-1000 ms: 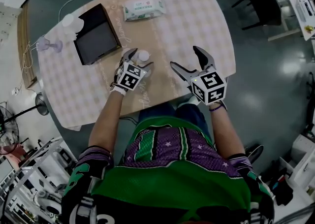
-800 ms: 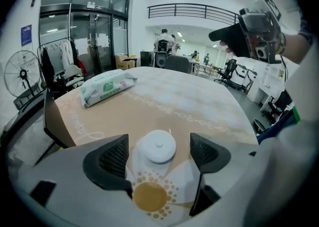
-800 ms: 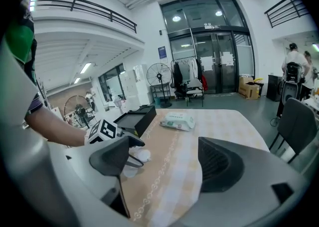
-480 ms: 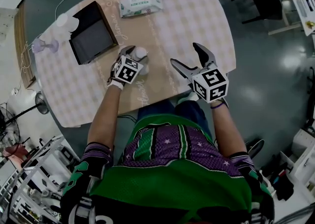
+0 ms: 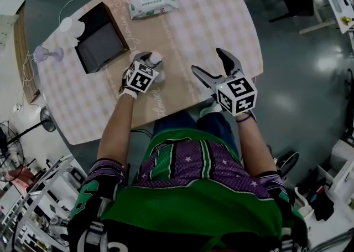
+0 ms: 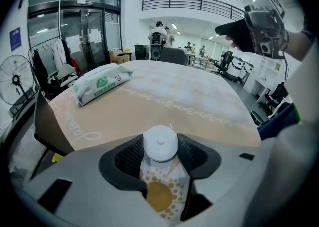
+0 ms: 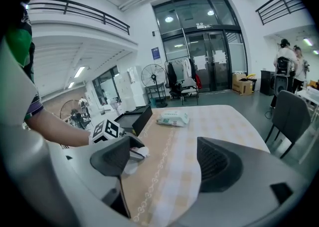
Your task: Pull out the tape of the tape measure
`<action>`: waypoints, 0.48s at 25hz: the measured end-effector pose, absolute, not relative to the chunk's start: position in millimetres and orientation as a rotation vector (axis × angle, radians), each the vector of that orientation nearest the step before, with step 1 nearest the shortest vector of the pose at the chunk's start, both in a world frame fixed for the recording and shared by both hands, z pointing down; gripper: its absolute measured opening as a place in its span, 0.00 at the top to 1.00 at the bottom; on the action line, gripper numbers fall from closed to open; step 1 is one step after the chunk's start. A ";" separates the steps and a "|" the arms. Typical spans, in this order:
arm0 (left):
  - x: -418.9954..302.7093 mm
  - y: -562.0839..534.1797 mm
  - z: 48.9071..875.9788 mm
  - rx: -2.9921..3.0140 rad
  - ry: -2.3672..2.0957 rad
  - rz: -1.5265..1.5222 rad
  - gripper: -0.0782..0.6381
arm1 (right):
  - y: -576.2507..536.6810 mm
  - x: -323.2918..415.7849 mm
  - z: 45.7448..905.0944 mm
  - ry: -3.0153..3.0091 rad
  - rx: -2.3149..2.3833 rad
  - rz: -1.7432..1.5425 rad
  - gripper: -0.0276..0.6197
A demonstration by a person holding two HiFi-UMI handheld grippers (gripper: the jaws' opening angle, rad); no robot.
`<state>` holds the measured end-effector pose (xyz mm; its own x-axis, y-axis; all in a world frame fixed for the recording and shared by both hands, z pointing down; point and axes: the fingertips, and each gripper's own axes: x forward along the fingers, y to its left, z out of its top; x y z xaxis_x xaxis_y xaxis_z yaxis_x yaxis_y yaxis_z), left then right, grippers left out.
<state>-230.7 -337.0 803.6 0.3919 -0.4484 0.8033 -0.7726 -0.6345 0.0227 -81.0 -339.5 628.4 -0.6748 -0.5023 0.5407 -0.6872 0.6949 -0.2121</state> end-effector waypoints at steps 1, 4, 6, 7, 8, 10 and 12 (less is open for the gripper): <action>-231.1 -336.0 802.9 2.258 -1.061 1.144 0.56 | -338.6 -79.4 627.4 -2.458 0.924 0.560 0.32; -229.5 -333.1 796.6 2.262 -1.089 1.161 0.56 | -335.4 -73.1 622.3 -2.460 0.941 0.549 0.32; -228.0 -332.6 788.6 2.268 -1.114 1.137 0.56 | -333.9 -68.1 618.3 -2.461 0.953 0.536 0.32; -228.3 -332.7 783.8 2.271 -1.134 1.129 0.56 | -333.2 -65.7 616.5 -2.461 0.959 0.530 0.33; -229.3 -333.1 778.6 2.274 -1.157 1.122 0.56 | -332.7 -63.5 614.4 -2.461 0.966 0.522 0.33; -232.2 -333.8 767.4 2.274 -1.204 1.096 0.56 | -331.8 -60.1 609.6 -2.467 0.981 0.509 0.33; -235.0 -329.1 755.3 2.266 -1.234 1.056 0.56 | -327.2 -58.4 604.1 -2.474 0.987 0.502 0.33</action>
